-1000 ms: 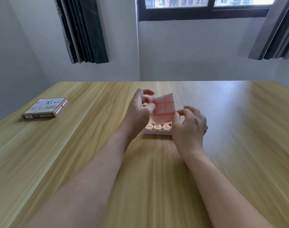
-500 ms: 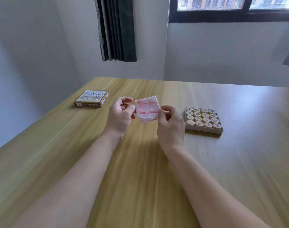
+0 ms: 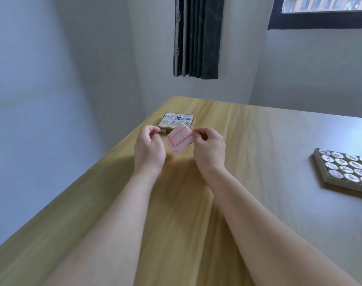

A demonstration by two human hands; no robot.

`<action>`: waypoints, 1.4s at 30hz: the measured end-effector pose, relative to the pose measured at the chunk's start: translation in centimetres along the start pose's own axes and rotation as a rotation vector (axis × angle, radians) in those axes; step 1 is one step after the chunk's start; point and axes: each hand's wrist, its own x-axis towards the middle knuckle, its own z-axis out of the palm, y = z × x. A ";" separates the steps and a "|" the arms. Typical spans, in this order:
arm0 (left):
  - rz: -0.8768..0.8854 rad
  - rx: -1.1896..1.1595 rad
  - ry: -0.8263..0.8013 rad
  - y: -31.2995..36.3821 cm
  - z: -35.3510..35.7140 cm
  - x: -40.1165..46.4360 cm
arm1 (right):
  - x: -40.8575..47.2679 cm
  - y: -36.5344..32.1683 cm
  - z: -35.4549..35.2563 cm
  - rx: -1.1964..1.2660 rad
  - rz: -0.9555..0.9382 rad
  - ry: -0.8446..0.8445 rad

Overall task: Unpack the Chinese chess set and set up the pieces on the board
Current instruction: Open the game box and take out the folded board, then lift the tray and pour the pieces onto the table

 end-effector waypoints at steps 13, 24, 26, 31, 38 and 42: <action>0.079 0.453 -0.136 -0.6 0.3 0.1 | 0.1 1.2 -1.1 -0.259 -0.071 -0.093; 0.249 0.192 -0.297 4.7 5.8 -6.0 | -1.0 2.6 -16.9 -0.280 -0.109 0.105; 0.187 0.102 -0.393 6.8 8.9 -9.2 | -1.1 2.9 -20.0 -0.281 -0.103 0.151; 0.109 -0.003 -0.550 10.1 15.4 -14.3 | -1.2 3.6 -25.9 -0.260 -0.083 0.230; -0.078 0.118 -0.760 13.9 22.5 -16.9 | -0.8 7.4 -33.5 -0.166 0.039 0.361; -0.009 0.438 -0.758 14.2 24.3 -17.9 | 0.1 8.0 -34.1 -0.045 0.177 0.357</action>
